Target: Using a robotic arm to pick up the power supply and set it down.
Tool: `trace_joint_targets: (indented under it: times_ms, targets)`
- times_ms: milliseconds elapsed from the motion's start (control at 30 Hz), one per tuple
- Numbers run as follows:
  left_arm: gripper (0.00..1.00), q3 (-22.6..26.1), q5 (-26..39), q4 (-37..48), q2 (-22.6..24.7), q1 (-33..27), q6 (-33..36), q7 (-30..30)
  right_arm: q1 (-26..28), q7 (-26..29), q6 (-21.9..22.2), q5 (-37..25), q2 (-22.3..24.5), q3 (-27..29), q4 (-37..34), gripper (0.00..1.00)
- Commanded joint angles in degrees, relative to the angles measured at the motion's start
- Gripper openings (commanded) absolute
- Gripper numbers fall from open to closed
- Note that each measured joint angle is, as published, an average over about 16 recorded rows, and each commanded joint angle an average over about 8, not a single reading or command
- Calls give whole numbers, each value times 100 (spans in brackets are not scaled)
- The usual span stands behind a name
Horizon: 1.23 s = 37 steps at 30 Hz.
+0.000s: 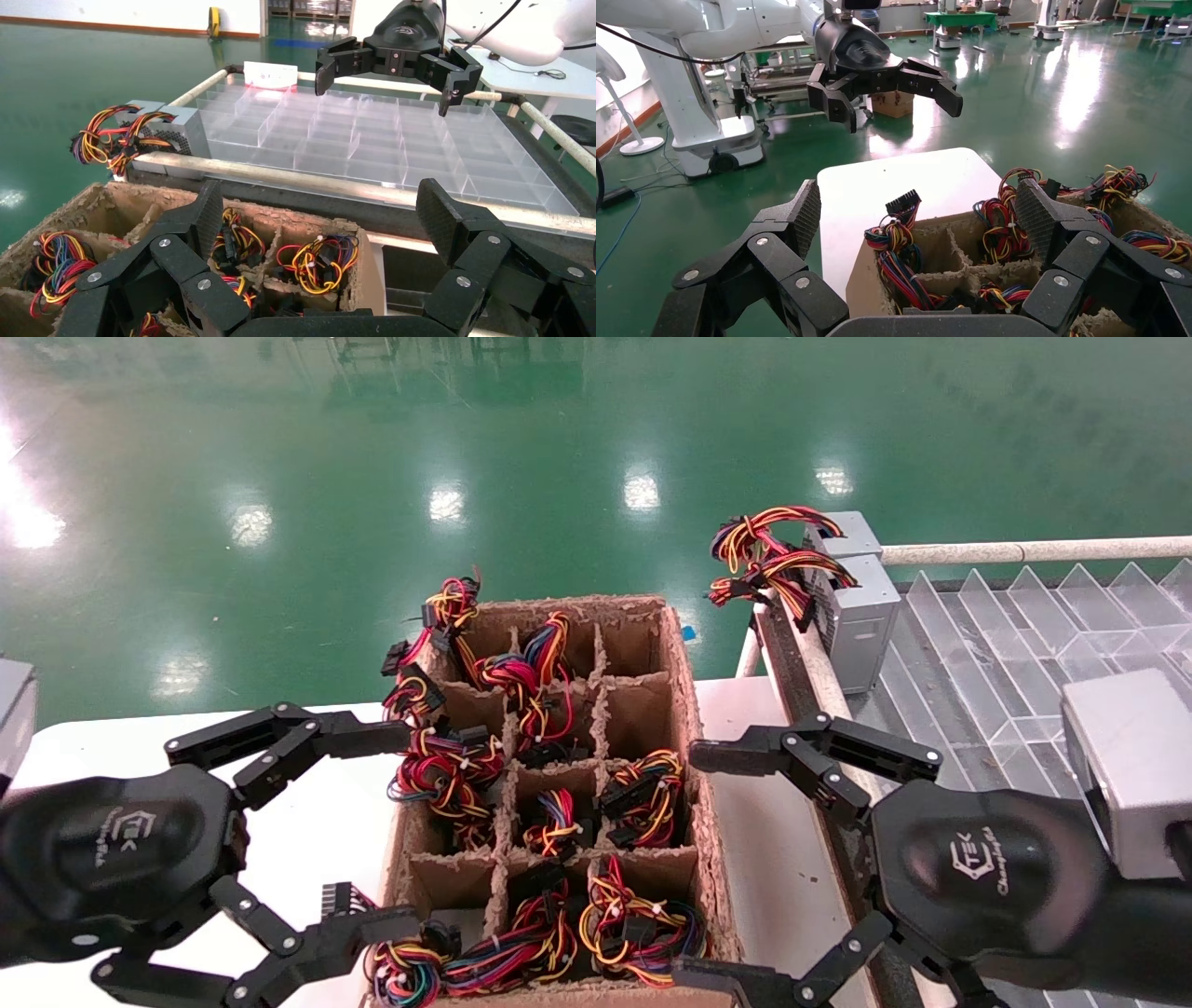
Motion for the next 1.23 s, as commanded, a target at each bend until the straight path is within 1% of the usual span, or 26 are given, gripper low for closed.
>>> trace_joint_targets:
  times_ms: [33, 1233]
  targets:
    - [100, 0, 0, 0, 0, 0, 0, 0, 0, 0, 1, -1, 0, 0, 0, 100]
    - [100, 0, 0, 0, 0, 0, 0, 0, 0, 0, 1, -1, 0, 0, 0, 100]
